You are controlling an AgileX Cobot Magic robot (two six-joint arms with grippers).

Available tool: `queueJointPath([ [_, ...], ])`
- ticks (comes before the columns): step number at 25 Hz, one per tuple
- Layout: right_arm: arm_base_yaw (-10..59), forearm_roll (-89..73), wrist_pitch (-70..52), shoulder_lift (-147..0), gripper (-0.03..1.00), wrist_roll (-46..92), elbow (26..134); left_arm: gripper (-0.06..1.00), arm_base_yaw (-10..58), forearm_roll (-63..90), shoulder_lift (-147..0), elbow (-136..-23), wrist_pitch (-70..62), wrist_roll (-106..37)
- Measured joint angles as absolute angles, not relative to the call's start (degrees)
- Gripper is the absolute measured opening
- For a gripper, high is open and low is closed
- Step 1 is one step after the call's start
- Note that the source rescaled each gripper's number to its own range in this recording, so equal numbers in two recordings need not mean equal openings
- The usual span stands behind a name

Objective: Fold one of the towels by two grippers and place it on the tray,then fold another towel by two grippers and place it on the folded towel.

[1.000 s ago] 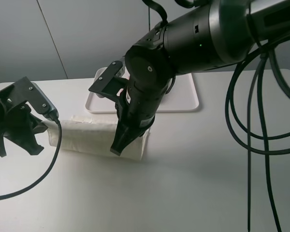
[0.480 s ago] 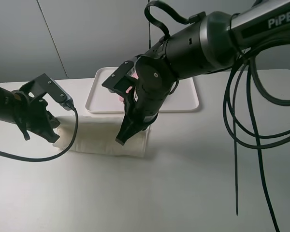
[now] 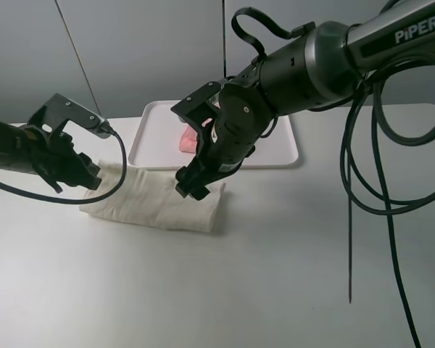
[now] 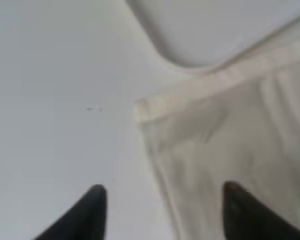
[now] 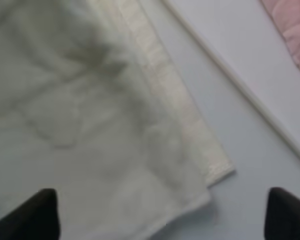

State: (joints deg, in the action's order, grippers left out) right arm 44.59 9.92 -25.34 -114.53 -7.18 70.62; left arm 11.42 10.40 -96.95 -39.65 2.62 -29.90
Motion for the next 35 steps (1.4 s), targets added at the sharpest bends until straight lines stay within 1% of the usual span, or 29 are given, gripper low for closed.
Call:
queueJointPath([
  [2, 44.59, 9.92, -25.74, -114.53, 0.99, -8.87, 70.62, 0.93, 11.42, 10.78, -96.95, -39.65, 2.78, -29.21],
  [3, 44.59, 9.92, -26.23, -114.53, 1.00, -9.10, 70.62, 0.97, 11.42, 11.05, -96.95, -39.65, 2.38, -29.10],
  [4, 44.59, 9.92, -26.95, -114.53, 1.00, -9.41, 70.62, 0.99, 11.42, 11.19, -96.95, -39.65, 1.83, -29.10],
  [7, 44.59, 9.92, -29.47, -114.53, 1.00, -9.75, 70.98, 0.99, 11.42, 11.84, -96.95, -39.89, 0.00, -29.01],
  [10, 44.59, 9.92, -33.31, -114.53, 1.00, -9.86, 72.11, 0.99, 10.63, 12.38, -96.97, -42.17, -5.11, -27.77],
  [16, 44.59, 7.09, -39.44, -114.53, 1.00, -9.73, 76.17, 0.99, 4.42, 12.82, -101.41, -54.34, -26.15, -17.26],
  [20, 44.59, 6.22, -42.76, -114.53, 1.00, -9.73, 79.12, 0.99, 3.51, 10.30, -105.93, -61.49, -35.98, -10.78],
  [24, 44.59, 5.69, -45.68, -114.53, 1.00, -9.38, 80.15, 0.99, 3.51, 6.51, -109.13, -65.23, -39.46, -6.13],
  [27, 43.96, 1.85, -46.20, -114.53, 1.00, -7.54, 80.25, 0.99, 3.51, 4.95, -111.94, -66.48, -41.33, -4.52],
  [31, 41.56, -5.87, -46.62, -114.53, 1.00, -2.52, 80.25, 0.99, 3.51, 4.28, -114.60, -66.61, -41.55, -4.04],
  [35, 40.21, -7.22, -46.73, -114.53, 1.00, -0.58, 80.25, 0.99, 3.51, 4.17, -115.41, -66.61, -40.63, -3.75],
])
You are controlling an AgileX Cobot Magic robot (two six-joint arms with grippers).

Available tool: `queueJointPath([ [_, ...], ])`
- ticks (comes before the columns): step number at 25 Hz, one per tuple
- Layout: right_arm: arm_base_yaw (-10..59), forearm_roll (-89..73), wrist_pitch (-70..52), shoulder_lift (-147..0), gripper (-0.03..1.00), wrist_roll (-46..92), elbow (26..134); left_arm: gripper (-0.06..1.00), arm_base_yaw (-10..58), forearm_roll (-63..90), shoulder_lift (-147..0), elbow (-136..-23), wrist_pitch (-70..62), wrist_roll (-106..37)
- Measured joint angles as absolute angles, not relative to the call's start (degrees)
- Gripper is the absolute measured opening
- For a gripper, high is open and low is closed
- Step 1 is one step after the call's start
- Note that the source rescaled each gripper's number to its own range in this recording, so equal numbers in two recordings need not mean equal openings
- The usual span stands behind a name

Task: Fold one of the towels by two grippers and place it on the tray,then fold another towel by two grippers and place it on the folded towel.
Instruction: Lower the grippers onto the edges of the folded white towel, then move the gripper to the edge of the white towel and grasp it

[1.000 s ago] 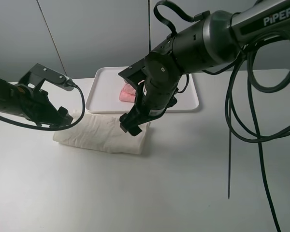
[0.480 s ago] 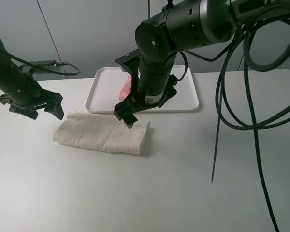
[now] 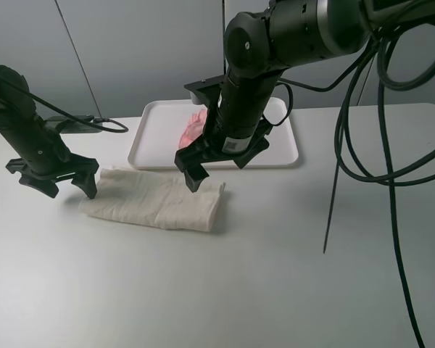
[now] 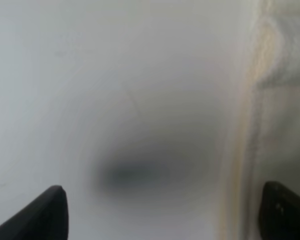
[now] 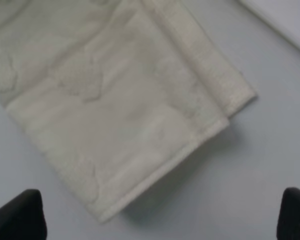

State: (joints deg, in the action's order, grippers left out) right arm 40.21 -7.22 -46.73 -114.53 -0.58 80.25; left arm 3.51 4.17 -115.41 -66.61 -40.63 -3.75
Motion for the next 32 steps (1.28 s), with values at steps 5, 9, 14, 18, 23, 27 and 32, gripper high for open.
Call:
queueJointPath([
  [5, 39.99, -8.00, -46.83, -114.53, 1.00, 0.32, 80.25, 0.99, 3.51, 4.17, -115.54, -66.61, -39.14, -3.87],
  [9, 39.99, -8.04, -47.48, -114.53, 1.00, 0.00, 80.25, 0.99, 3.51, 3.96, -116.68, -66.61, -38.75, -4.07],
  [14, 39.99, -8.04, -48.99, -114.53, 1.00, 0.00, 80.25, 0.87, 3.51, 3.74, -117.91, -66.73, -38.06, -4.20],
  [18, 39.75, -8.14, -49.33, -114.53, 1.00, -0.66, 80.25, 0.84, 3.51, 3.36, -118.35, -66.97, -38.06, -4.42],
  [23, 38.15, -8.26, -49.42, -114.53, 1.00, -1.07, 80.25, 0.91, 3.51, 2.60, -118.47, -66.99, -38.06, -4.42],
  [27, 37.06, -8.26, -49.57, -114.53, 1.00, -1.07, 80.25, 0.92, 4.20, 0.00, -118.47, -67.23, -38.30, -2.36],
  [32, 34.22, -9.76, -49.57, -114.53, 1.00, -1.19, 80.25, 0.92, 6.35, -4.54, -119.55, -68.77, -40.28, 0.85],
])
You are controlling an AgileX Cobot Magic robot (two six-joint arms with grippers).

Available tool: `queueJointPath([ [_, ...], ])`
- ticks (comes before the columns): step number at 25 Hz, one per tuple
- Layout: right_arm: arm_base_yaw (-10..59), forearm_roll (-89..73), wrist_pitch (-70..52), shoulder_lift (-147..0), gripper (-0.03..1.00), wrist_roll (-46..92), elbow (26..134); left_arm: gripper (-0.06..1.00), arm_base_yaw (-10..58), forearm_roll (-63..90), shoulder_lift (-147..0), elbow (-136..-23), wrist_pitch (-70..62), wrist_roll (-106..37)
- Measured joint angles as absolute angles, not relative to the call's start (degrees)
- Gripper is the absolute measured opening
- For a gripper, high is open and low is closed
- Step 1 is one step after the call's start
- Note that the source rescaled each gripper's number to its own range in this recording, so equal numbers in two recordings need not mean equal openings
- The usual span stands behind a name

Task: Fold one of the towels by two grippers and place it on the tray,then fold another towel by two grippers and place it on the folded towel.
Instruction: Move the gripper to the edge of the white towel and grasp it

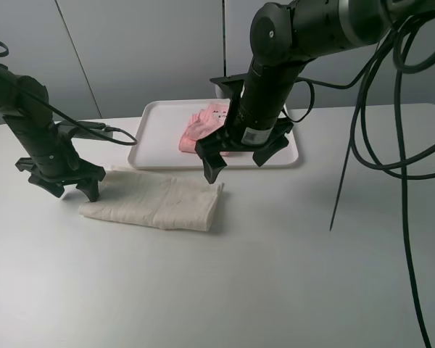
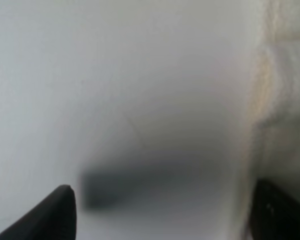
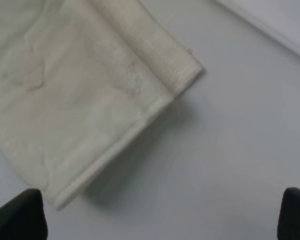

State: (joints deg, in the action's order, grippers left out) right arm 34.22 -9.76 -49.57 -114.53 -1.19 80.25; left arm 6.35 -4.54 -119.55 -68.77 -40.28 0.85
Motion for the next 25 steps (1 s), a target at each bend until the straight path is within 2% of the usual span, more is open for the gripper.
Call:
queueJointPath([
  [17, 33.53, -15.58, -47.98, -122.53, 1.00, -2.32, 80.46, 0.92, 6.87, -6.27, -119.79, -69.28, -41.26, 2.14],
  [25, 36.61, -17.52, -45.70, -122.51, 1.00, -3.10, 80.46, 0.92, 6.87, -6.40, -119.79, -69.28, -41.37, 2.20],
])
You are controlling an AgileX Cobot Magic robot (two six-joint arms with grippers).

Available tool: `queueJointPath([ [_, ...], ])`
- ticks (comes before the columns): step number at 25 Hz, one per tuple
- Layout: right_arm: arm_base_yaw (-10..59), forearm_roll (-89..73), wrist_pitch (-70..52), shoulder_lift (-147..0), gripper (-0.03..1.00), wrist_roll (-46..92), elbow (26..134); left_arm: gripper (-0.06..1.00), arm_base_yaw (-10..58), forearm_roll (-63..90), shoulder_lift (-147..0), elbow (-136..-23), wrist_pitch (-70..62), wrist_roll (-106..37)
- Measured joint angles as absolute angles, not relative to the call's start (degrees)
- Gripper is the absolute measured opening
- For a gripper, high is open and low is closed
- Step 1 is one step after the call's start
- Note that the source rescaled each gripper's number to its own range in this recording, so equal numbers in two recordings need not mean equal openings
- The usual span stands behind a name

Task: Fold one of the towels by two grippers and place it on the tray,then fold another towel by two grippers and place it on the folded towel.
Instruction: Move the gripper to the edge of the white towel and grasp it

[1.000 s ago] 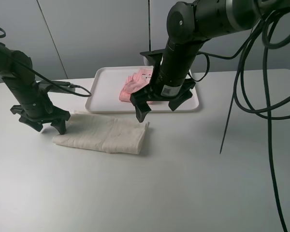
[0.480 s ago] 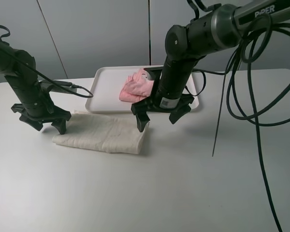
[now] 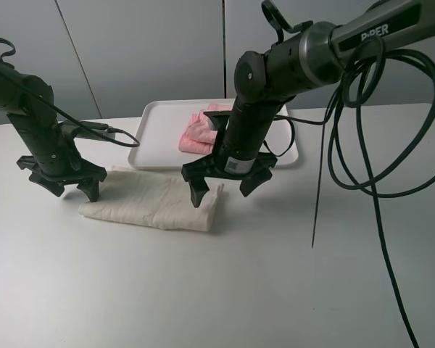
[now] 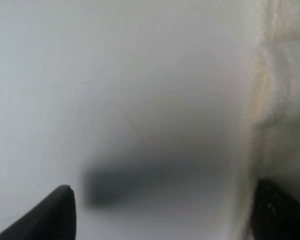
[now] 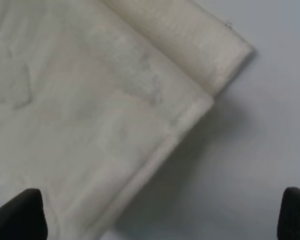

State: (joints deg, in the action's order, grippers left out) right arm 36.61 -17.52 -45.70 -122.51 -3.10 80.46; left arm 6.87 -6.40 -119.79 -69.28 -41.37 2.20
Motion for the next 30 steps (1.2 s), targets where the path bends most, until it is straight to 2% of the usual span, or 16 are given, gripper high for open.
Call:
queueJointPath([
  [16, 39.33, -19.21, -43.50, -124.01, 1.00, -5.41, 81.69, 0.92, 6.87, -6.52, -119.79, -69.28, -41.26, 2.20],
  [22, 41.23, -18.87, -44.73, -126.92, 0.82, -5.64, 84.54, 0.92, 6.87, -6.52, -119.79, -69.28, -41.26, 1.98],
  [30, 41.23, -16.55, -45.15, -128.98, 0.81, -7.24, 85.93, 0.93, 6.87, -6.52, -119.79, -69.28, -41.26, 1.98],
])
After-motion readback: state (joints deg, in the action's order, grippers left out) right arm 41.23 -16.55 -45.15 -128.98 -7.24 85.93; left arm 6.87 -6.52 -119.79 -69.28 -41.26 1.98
